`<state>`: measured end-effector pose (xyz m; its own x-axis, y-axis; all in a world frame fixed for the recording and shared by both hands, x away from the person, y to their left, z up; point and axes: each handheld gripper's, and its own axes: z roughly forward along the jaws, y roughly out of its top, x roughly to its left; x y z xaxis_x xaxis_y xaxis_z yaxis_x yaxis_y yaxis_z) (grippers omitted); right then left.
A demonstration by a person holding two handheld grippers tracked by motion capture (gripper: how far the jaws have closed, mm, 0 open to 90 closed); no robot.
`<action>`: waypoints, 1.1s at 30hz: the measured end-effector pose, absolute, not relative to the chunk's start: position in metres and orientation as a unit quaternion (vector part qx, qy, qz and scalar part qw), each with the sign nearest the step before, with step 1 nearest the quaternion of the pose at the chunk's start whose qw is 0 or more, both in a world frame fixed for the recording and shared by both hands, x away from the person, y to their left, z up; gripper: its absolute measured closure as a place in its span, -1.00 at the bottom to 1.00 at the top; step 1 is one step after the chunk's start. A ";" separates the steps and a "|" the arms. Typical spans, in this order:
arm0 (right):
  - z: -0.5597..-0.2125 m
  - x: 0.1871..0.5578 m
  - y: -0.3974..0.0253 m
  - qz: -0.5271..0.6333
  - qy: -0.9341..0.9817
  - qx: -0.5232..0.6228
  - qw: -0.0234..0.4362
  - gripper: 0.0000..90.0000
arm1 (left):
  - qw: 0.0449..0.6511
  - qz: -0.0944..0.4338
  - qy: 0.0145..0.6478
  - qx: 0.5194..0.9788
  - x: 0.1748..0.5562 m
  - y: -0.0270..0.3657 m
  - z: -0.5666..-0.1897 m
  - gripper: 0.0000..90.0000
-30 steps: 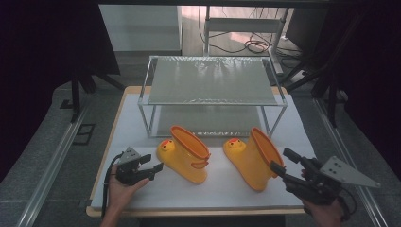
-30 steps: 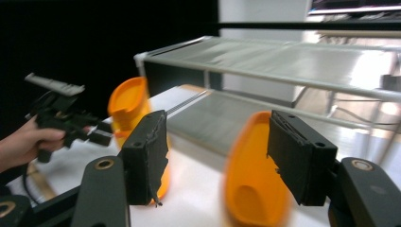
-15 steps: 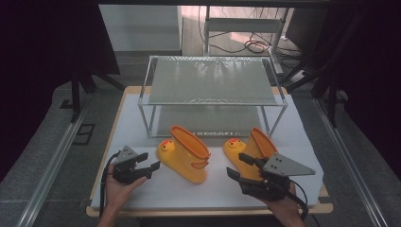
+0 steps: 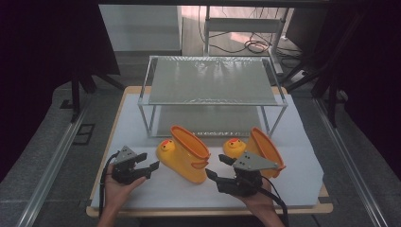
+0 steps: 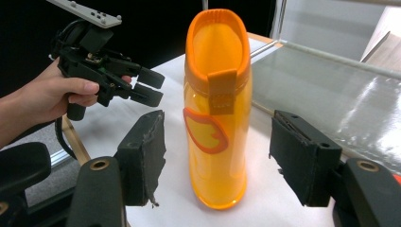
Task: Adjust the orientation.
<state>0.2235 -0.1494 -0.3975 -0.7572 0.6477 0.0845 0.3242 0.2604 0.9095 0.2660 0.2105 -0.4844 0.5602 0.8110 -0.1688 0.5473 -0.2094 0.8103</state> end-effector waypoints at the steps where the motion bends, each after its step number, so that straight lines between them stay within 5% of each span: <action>1: -0.398 0.225 -0.148 0.521 0.778 0.314 0.154 -0.22 | 0.444 0.148 0.445 0.763 0.266 0.211 -0.484 -0.20; 18: -0.422 0.270 -0.107 0.512 0.779 0.336 0.134 -0.39 | 0.445 0.148 0.448 0.761 0.266 0.214 -0.485 -0.20; 24: -0.420 0.274 -0.101 0.499 0.790 0.337 0.117 -0.07 | 0.447 0.149 0.450 0.759 0.266 0.216 -0.485 -0.20; 28: -0.418 0.274 -0.102 0.500 0.789 0.344 0.101 0.48 | 0.446 0.149 0.449 0.759 0.266 0.216 -0.485 -0.20; 33: -0.419 0.269 -0.100 0.503 0.780 0.346 0.138 0.80 | 0.445 0.149 0.450 0.760 0.266 0.217 -0.485 -0.20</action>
